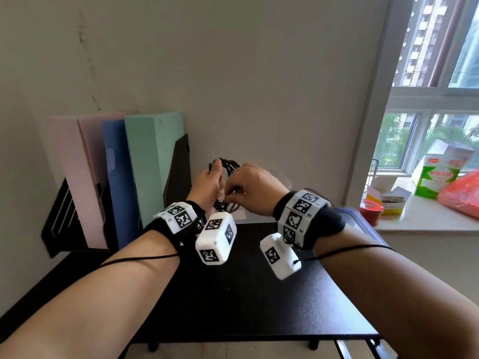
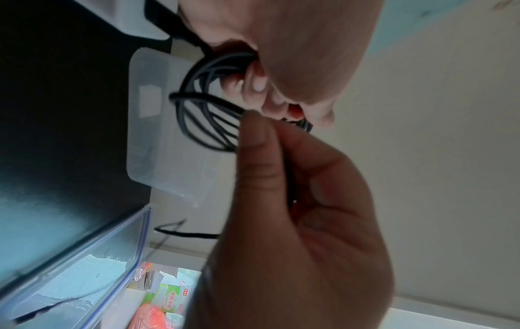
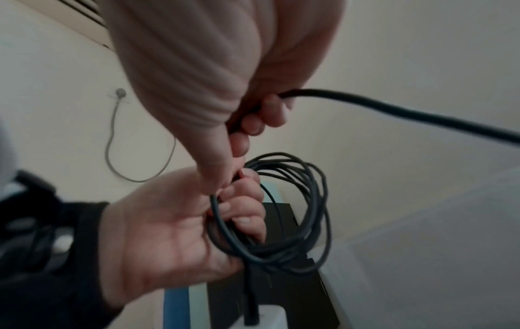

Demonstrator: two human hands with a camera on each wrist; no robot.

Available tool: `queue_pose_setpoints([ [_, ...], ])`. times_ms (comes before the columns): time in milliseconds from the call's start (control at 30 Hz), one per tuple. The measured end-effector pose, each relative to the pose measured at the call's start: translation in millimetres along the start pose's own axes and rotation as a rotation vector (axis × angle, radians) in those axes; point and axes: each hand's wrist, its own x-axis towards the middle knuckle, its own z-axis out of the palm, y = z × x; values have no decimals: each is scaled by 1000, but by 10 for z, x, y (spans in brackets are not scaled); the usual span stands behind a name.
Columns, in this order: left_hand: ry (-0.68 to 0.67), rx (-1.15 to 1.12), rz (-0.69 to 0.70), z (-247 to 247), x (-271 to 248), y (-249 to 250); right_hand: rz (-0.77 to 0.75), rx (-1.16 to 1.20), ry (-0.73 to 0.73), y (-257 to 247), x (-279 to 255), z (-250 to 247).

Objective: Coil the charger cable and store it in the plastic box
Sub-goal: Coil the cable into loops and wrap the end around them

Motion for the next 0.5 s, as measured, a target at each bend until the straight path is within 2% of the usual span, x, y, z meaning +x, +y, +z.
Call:
queue_pose_setpoints([
  [133, -108, 159, 6, 49, -96, 30, -17, 111, 72, 32, 57, -11],
  [333, -290, 136, -76, 57, -135, 22, 137, 214, 220, 147, 56, 26],
  [400, -367, 65, -136, 44, -153, 12, 193, 228, 185, 182, 52, -5],
  [500, -476, 64, -197, 62, -187, 7, 232, 220, 49, 243, 65, -91],
])
